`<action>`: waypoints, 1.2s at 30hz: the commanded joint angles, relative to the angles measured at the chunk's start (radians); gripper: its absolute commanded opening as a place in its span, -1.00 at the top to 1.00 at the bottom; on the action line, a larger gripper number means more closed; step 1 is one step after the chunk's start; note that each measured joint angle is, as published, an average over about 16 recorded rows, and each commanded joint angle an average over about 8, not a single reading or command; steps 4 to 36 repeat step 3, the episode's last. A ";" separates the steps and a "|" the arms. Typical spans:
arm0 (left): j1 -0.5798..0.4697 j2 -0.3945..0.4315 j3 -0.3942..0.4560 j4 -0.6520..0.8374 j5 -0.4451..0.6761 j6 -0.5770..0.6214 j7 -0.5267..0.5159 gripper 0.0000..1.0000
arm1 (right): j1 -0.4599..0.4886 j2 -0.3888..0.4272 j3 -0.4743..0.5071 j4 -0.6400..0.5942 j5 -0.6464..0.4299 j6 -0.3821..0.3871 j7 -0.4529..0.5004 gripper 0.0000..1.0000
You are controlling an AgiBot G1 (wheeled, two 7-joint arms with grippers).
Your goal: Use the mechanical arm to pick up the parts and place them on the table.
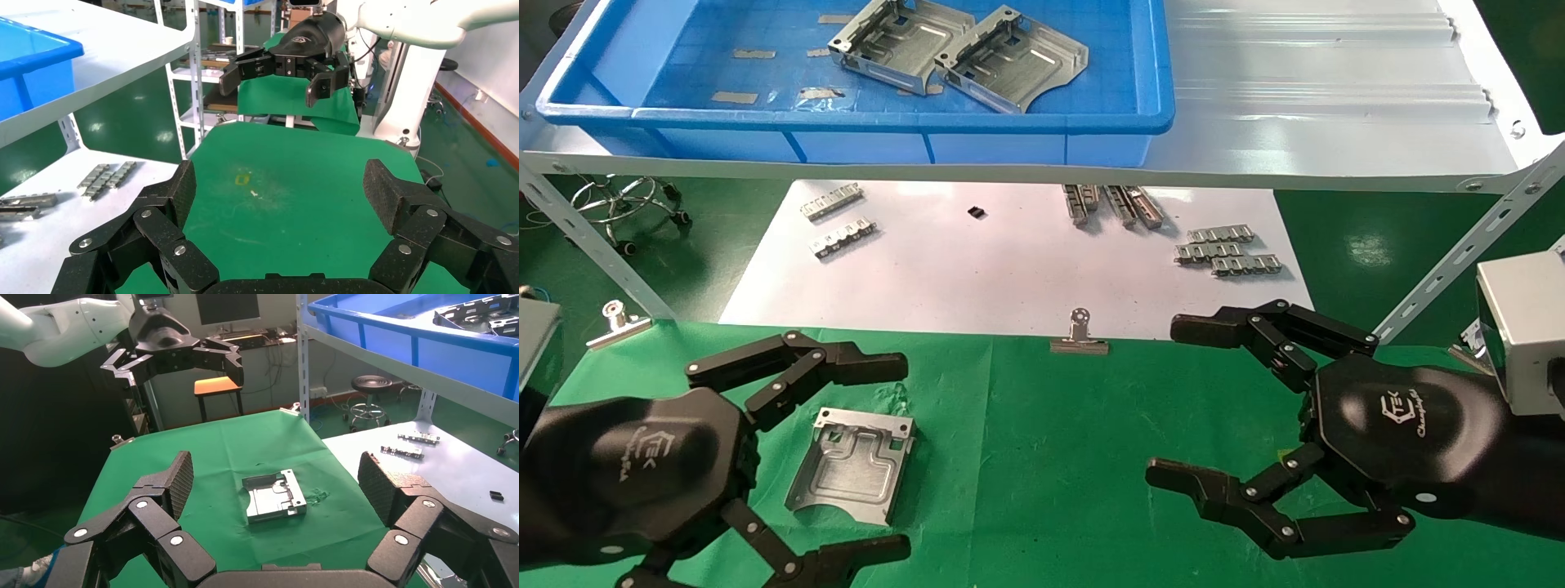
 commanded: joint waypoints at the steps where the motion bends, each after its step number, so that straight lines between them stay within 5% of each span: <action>1: -0.003 0.002 0.003 0.006 0.002 0.001 0.003 -1.00 | 0.000 0.000 0.000 0.000 0.000 0.000 0.000 -1.00; 36: -0.004 0.002 0.004 0.008 0.003 0.002 0.004 -1.00 | 0.000 0.000 0.000 0.000 0.000 0.000 0.000 -1.00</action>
